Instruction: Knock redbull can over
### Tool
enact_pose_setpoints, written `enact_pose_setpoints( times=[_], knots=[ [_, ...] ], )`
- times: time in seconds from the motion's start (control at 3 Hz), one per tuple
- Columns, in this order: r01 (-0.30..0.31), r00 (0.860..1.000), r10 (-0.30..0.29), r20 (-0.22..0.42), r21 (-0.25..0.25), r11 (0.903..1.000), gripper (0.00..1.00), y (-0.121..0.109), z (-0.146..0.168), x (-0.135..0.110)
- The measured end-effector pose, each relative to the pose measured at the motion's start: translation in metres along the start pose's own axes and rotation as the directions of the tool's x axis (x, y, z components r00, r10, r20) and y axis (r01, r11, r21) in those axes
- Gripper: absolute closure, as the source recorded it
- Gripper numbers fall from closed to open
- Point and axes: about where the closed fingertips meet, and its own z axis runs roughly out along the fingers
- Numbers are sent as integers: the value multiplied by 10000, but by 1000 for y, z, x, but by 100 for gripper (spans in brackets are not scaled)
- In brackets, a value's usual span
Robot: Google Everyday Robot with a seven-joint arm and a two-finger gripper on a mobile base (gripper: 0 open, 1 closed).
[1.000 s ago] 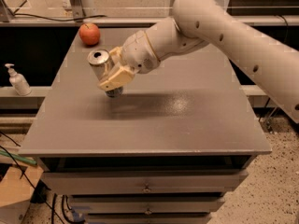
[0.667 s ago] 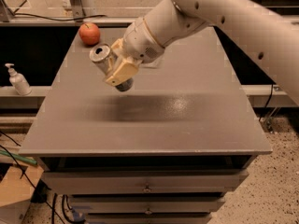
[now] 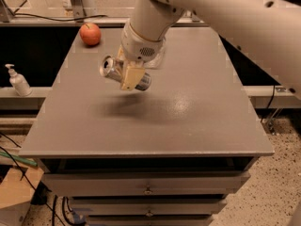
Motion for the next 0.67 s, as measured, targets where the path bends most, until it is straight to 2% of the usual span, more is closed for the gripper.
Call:
enact_pose_setpoints(
  times=[0.33, 0.67],
  knots=[
    [86, 9789, -88, -2043, -16, 10000, 37, -3, 12, 30],
    [50, 9432, -16, -3321, 94, 9999, 15, -6, 18, 54]
  ],
)
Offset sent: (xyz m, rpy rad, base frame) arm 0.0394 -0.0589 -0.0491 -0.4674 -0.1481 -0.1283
